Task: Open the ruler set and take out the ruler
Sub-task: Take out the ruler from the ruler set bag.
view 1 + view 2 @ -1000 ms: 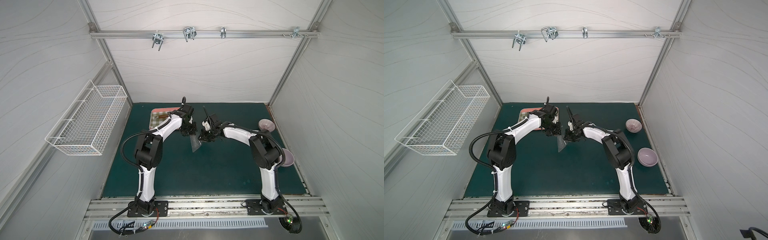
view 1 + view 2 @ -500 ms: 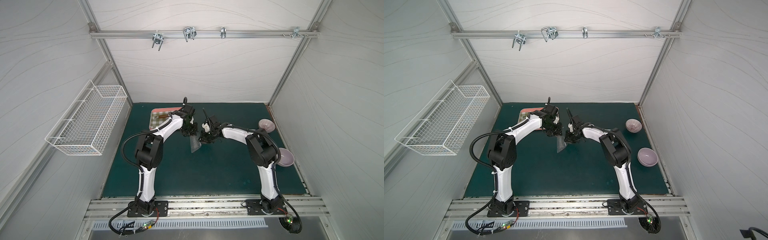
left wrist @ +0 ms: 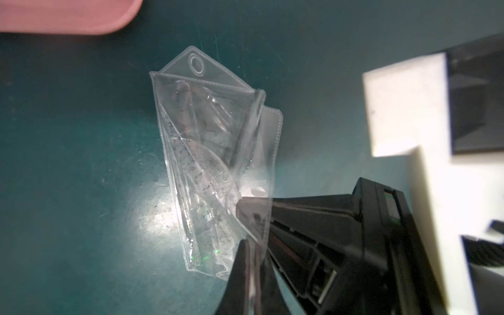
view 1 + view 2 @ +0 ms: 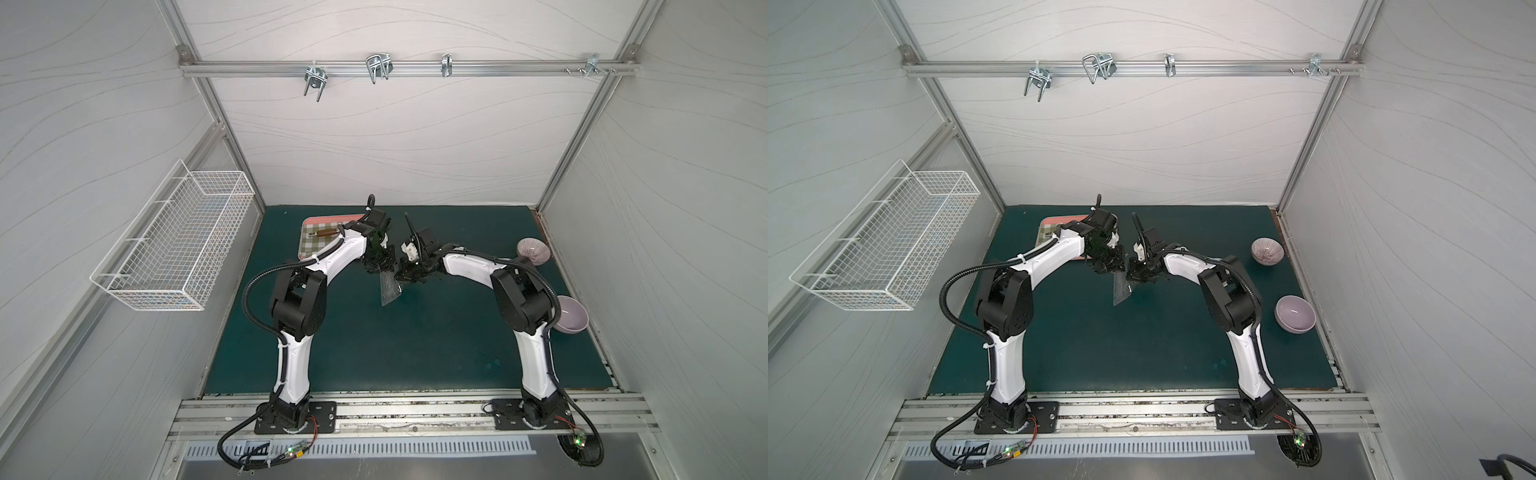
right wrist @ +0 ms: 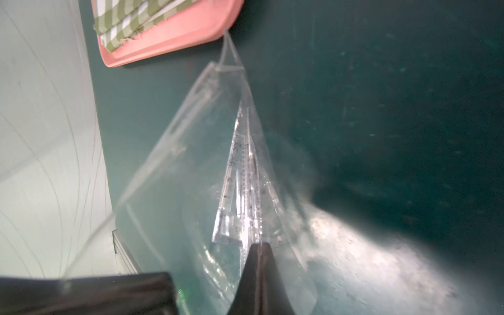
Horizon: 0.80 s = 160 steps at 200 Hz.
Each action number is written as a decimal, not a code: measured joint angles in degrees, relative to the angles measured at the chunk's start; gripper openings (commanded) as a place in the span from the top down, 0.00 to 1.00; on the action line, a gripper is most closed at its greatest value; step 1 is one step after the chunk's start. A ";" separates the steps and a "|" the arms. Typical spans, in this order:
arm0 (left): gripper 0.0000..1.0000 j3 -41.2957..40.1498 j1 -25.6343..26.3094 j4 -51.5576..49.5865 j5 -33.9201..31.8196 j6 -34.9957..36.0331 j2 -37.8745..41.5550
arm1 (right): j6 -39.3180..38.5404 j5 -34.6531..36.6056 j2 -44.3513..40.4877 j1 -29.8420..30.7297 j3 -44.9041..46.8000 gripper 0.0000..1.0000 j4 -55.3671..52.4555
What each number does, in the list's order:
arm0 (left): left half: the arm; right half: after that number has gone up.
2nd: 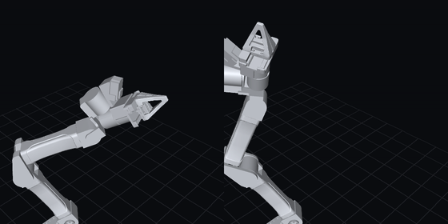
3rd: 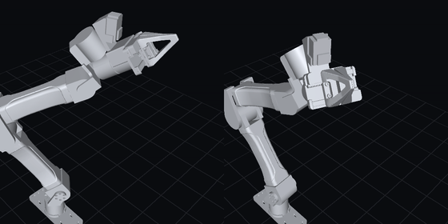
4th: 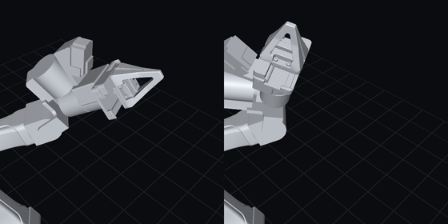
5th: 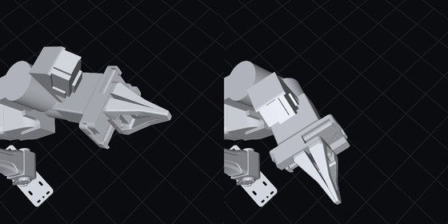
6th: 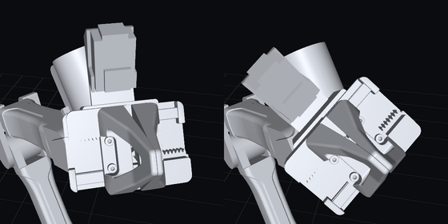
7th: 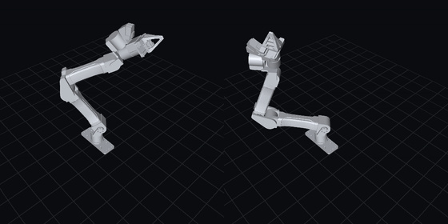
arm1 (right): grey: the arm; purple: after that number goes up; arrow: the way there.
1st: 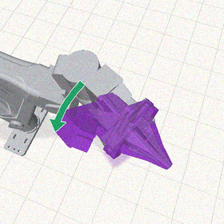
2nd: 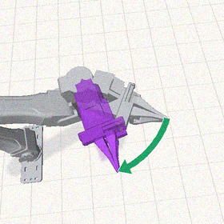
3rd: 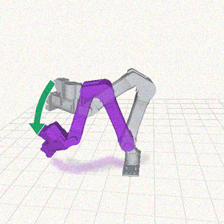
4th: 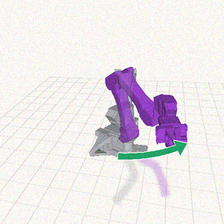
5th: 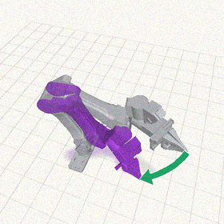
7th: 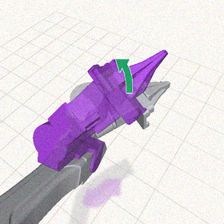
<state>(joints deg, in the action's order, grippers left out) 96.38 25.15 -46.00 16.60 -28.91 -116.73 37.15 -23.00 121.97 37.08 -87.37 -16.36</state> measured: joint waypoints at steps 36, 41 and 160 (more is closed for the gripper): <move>1.00 0.00 0.04 0.00 -0.04 0.00 0.00 | 0.00 -0.22 0.00 -0.22 0.02 1.00 0.15; 1.00 0.00 0.04 0.00 -0.04 0.00 0.00 | 0.00 -0.22 0.00 -0.28 0.04 1.00 0.22; 1.00 0.00 -0.44 0.00 -0.04 -0.04 0.00 | -2.05 2.45 -6.99 -4.04 5.77 1.00 -0.31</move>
<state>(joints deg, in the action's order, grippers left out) 96.38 24.71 -46.00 16.56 -28.95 -116.73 35.09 -20.56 114.98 33.04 -81.60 -16.67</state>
